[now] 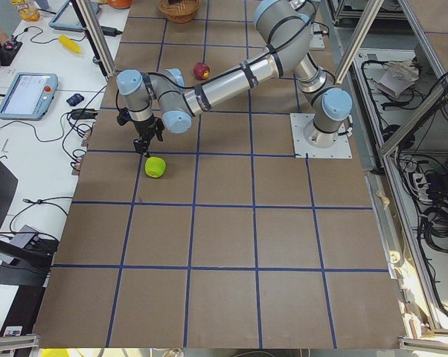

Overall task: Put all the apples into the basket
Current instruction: 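Grasp the green apple with the left gripper while the right gripper reaches the red apple, then close the right gripper on the red apple while the left lifts the green apple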

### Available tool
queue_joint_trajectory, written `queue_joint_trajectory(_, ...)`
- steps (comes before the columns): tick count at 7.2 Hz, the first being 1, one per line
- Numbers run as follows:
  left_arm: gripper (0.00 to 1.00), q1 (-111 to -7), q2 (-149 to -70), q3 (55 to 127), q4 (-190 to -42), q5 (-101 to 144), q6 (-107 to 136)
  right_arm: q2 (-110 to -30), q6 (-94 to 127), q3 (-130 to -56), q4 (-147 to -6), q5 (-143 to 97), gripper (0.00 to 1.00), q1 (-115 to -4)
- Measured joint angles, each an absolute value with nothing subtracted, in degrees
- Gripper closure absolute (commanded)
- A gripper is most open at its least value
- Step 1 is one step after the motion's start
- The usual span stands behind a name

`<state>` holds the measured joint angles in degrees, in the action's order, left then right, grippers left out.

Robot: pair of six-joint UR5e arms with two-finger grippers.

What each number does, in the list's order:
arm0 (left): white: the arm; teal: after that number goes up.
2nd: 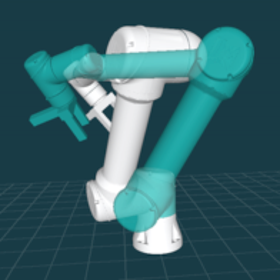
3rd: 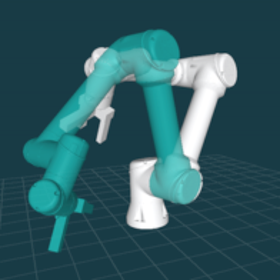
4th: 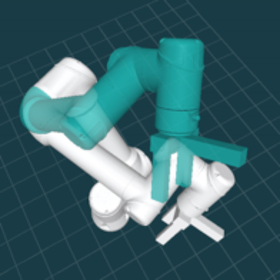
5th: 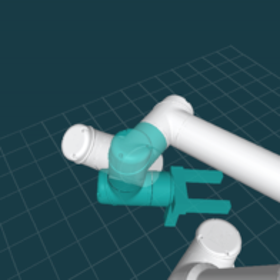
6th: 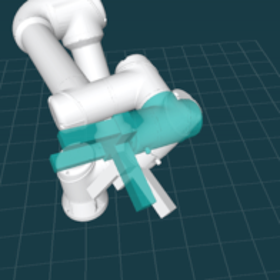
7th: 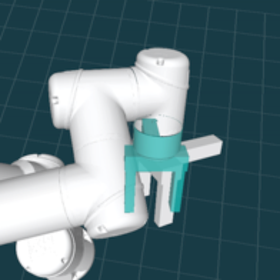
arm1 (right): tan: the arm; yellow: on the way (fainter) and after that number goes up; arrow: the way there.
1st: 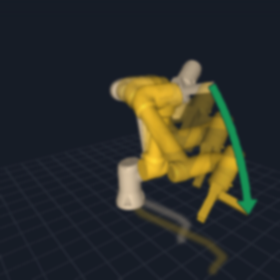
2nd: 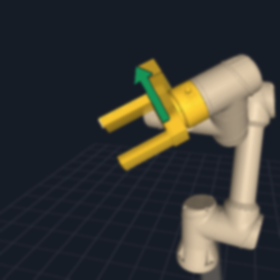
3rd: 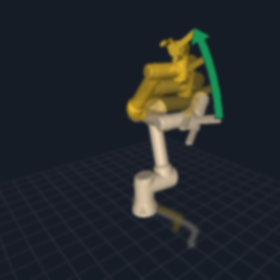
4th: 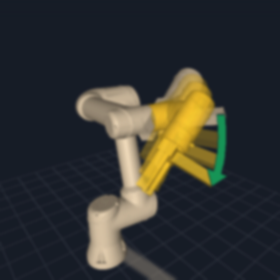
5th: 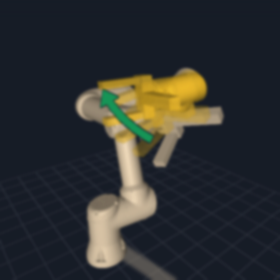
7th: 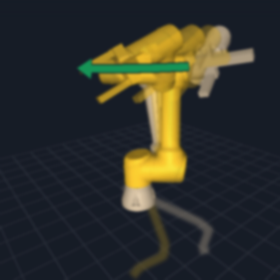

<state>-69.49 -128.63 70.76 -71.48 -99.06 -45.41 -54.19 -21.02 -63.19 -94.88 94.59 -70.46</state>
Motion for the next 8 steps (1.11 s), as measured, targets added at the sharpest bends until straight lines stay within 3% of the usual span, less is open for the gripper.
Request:
queue_joint_trajectory(3, 0.04, -66.55, -131.60, 69.72, -70.93, -98.02, -47.80, -57.07, 9.68, -63.87, -88.20, 86.06, 0.00, -87.76)
queue_joint_trajectory(4, 0.04, -66.27, -131.87, 69.84, -70.92, -96.24, -47.67, -56.64, 20.94, -64.60, -88.62, 84.00, 0.06, -93.07)
queue_joint_trajectory(8, 0.10, -65.94, -132.95, 69.81, -70.85, -93.29, -47.77, -55.66, 46.85, -75.74, -102.86, 74.90, 0.00, -104.72)
